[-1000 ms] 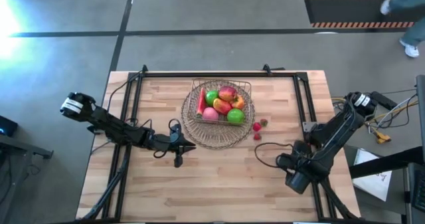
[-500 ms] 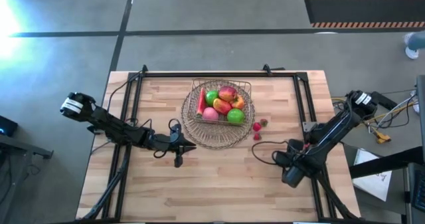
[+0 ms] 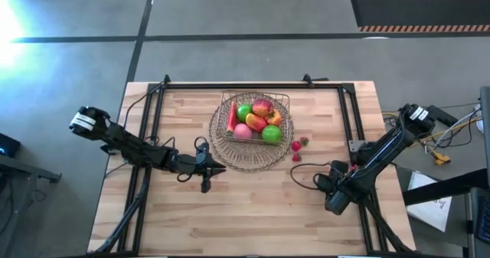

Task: Build produce basket
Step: Put the green lime into the gold wire basket

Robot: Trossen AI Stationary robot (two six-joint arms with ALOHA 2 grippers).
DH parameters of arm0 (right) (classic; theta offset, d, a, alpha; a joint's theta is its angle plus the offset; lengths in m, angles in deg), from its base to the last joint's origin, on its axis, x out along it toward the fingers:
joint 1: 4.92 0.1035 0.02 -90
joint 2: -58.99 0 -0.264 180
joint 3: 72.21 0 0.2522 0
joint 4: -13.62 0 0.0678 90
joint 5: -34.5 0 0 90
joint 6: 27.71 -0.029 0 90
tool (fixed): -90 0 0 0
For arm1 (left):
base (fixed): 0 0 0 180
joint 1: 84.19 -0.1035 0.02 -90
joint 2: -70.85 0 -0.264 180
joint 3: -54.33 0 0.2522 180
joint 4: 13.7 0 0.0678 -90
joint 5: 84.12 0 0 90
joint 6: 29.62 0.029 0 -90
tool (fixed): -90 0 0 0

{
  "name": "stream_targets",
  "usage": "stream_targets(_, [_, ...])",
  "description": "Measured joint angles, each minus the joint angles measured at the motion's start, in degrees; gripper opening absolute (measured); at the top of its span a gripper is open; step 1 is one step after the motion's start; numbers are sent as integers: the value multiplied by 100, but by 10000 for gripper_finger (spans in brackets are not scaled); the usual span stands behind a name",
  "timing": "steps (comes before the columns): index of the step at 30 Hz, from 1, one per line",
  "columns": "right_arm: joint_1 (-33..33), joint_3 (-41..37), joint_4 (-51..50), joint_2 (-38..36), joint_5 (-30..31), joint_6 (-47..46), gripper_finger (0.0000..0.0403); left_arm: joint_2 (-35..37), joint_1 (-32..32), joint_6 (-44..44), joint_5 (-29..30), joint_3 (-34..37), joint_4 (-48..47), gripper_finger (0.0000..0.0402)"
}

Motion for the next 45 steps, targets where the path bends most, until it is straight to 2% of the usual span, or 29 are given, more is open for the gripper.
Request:
stream_targets(6, [-30,123,325,4,156,75,230,0,0,-2,0,-9,4,38])
stream_targets(9, [-140,127,972,4,677,314,232,0,0,-4,-1,-9,2,38])
stream_targets(15, [-673,139,2971,4,1928,2157,232,0,0,-2,1,-19,2,38])
stream_targets(18, [-1112,162,4120,4,2225,3470,231,0,0,-2,1,-21,3,38])
stream_targets(23, [-2085,226,5813,4,2305,5337,235,0,0,-4,1,0,0,38])
stream_targets(26, [-2827,423,6238,4,2312,5829,235,0,0,-4,1,-1,1,38])
stream_targets(30, [-3863,727,6188,2,2306,5575,234,0,0,-4,1,-1,1,38])
stream_targets(33, [-4598,950,5682,2,1846,4787,235,0,0,-7,1,-1,1,38])
stream_targets(37, [-5473,1275,4683,83,449,3878,236,0,0,-7,1,-1,3,38])
stream_targets(40, [-5847,1460,4346,292,-396,3596,236,0,0,-7,1,-1,2,38])
stream_targets(45, [-5947,1791,4354,872,-754,3650,236,0,0,-7,1,1,1,38])
